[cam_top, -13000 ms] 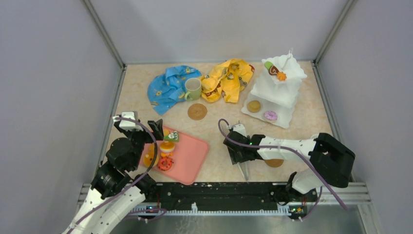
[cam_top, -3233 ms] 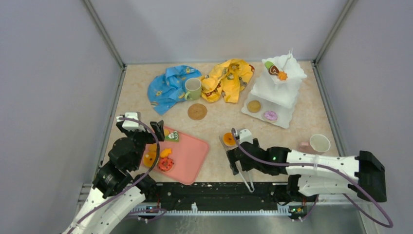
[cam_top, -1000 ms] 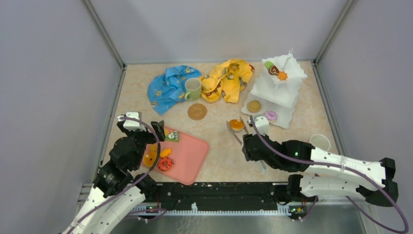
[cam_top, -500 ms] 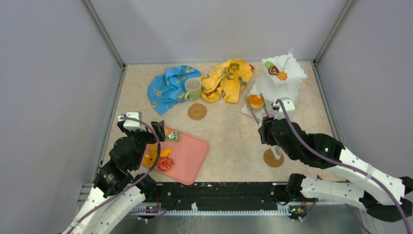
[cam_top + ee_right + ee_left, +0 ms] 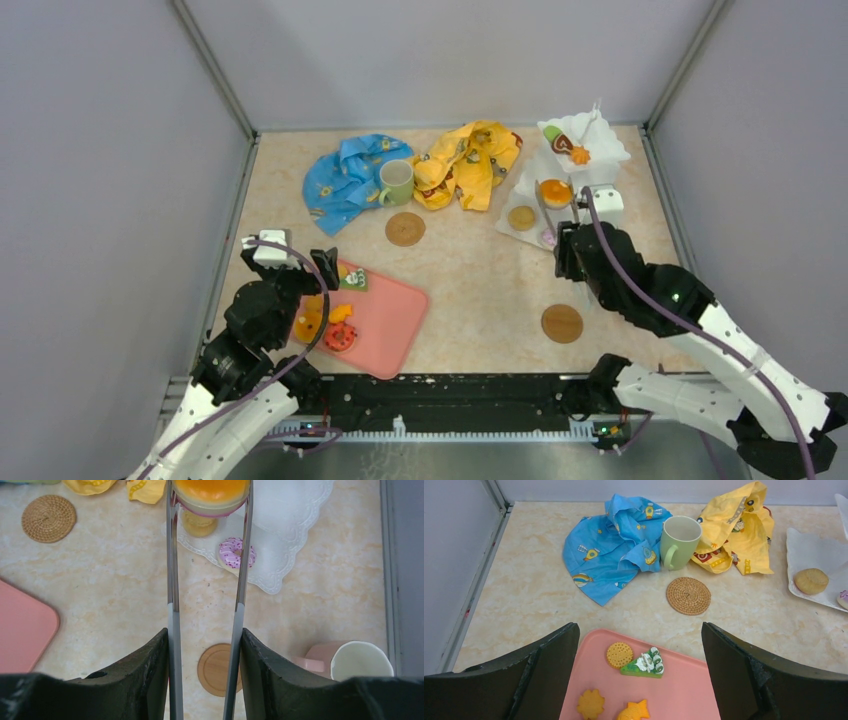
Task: Serve the afternoon tea
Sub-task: Place the desert on the desert table.
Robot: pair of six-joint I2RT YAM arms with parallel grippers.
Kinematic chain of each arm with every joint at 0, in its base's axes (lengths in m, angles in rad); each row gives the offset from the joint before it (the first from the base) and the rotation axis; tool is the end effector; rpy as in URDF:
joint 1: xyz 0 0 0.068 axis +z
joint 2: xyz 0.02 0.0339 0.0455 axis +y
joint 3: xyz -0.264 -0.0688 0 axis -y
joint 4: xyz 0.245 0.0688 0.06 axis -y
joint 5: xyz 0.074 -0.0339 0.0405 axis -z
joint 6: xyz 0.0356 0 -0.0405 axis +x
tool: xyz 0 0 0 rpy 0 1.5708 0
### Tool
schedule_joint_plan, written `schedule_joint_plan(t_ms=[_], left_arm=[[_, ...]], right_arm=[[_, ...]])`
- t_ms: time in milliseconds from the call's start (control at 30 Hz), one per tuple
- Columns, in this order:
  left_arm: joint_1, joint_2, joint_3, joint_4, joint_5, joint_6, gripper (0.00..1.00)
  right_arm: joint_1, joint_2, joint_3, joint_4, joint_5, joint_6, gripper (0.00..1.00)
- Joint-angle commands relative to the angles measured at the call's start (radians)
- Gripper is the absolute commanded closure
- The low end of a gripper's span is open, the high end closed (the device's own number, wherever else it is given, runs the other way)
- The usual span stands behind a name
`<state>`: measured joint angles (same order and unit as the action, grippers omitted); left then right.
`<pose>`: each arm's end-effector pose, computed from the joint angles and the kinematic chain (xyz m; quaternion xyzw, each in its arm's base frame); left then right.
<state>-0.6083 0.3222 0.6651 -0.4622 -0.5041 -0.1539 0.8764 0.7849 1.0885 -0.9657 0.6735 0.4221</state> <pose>0.0792 -0.0342 0.3235 0.0019 0.7430 -0.0659 0.6660 0.0999 0.0852 0.3680 -0.0497 0.8590 0.0139 0.5094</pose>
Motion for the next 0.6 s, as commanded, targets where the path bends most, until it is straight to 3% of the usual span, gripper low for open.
schedule_joint_plan(t_ms=[0,167,567], left_arm=[[0.002,-0.008,-0.003,0.056,0.013,0.011,0.01],[0.003,-0.008,-0.003,0.057,0.014,0.012,0.01],[0.002,-0.011,-0.004,0.060,0.013,0.017,0.01]], right_arm=[[-0.106,0.031,0.030,0.114,-0.098,-0.086,0.63],[-0.213,0.076,0.010,0.190,-0.195,-0.124,0.63],[-0.339,0.133,-0.033,0.293,-0.289,-0.161,0.64]])
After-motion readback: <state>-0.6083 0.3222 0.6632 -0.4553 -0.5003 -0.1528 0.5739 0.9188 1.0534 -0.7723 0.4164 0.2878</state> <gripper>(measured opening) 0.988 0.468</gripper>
